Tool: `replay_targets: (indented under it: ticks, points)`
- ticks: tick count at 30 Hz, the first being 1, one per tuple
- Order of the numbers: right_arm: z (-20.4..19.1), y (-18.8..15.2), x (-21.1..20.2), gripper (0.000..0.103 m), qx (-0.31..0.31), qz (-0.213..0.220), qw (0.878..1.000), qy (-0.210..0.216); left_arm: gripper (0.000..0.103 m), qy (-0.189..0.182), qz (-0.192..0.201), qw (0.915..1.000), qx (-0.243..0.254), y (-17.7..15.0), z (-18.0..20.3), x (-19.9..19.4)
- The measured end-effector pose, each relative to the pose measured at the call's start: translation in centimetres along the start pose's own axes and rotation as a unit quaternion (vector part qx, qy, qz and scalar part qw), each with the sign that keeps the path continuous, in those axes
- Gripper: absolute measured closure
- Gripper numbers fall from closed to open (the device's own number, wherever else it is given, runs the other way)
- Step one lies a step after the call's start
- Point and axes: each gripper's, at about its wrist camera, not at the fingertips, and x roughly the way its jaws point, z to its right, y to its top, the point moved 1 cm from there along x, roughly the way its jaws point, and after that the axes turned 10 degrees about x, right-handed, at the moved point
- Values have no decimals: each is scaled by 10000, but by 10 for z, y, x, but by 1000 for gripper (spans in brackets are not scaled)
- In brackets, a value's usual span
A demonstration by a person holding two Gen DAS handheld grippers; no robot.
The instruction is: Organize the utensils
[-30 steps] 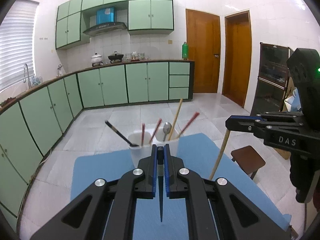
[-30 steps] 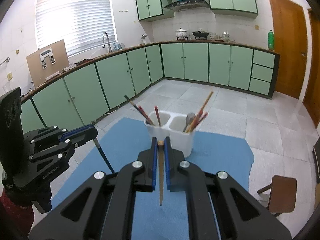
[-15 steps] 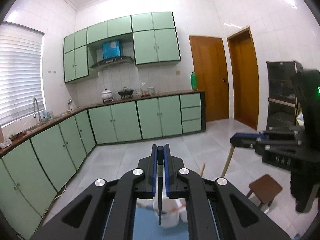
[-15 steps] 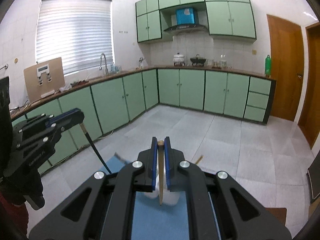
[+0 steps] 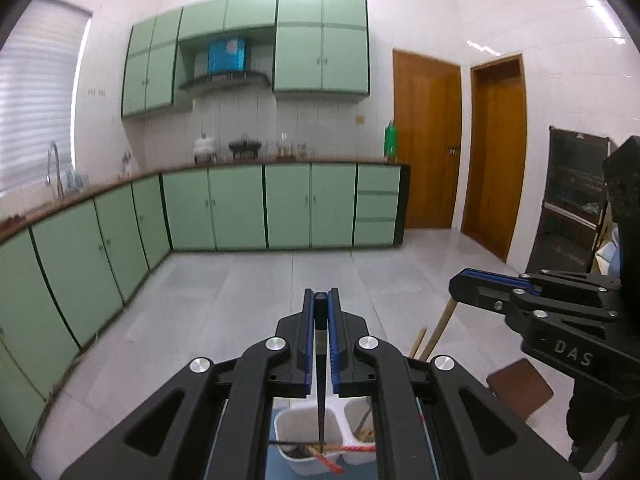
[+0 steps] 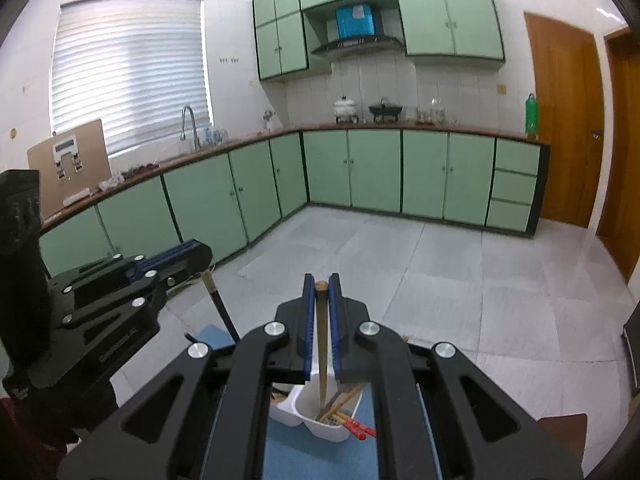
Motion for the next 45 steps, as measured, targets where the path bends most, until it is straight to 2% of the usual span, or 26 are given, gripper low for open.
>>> replay_targets:
  ticks: [4,8,10,13,14,16,18,22,30,36,40,45]
  points:
    - [2,-14,11,93,1,-157,9998,-73,93,-45,-169,9998,-98,-14,-7,7]
    - [5,-18,9,89,94,-141,9997,-166,85,-14,-122,9999,-81,-15,-8,-2]
    - [8,-20,1,77,147,-76,9996,-247,81,25,-83,9999,-74,-13,-9,-9]
    - [10,-26,-17,60,155,65,9993,-328,66,60,-28,10000,-74,-14,-8,-22]
    - [11,-29,-22,58,140,97,9992,-366,61,62,-9,9999,-89,-16,-7,-29]
    - [12,-35,-35,44,96,176,9988,-455,54,63,33,9999,-109,-19,-5,-41]
    - [10,-46,-52,37,9,258,9982,-549,47,99,71,9998,-124,-25,-3,-55]
    - [7,-76,-81,16,-88,330,9969,-713,36,192,81,9997,-151,-43,3,-83]
    - [2,-144,-124,9,36,145,9982,-589,18,291,-161,9994,-115,-92,27,-128]
    - [-15,-175,-150,6,107,139,9987,-483,7,241,-304,9989,-256,-121,45,-157]
    - [-23,-193,-168,6,243,160,9990,-335,6,181,-319,9988,-315,-135,56,-177]
    - [-33,-210,-185,6,103,209,9990,-393,6,257,-275,9990,-253,-148,64,-199]
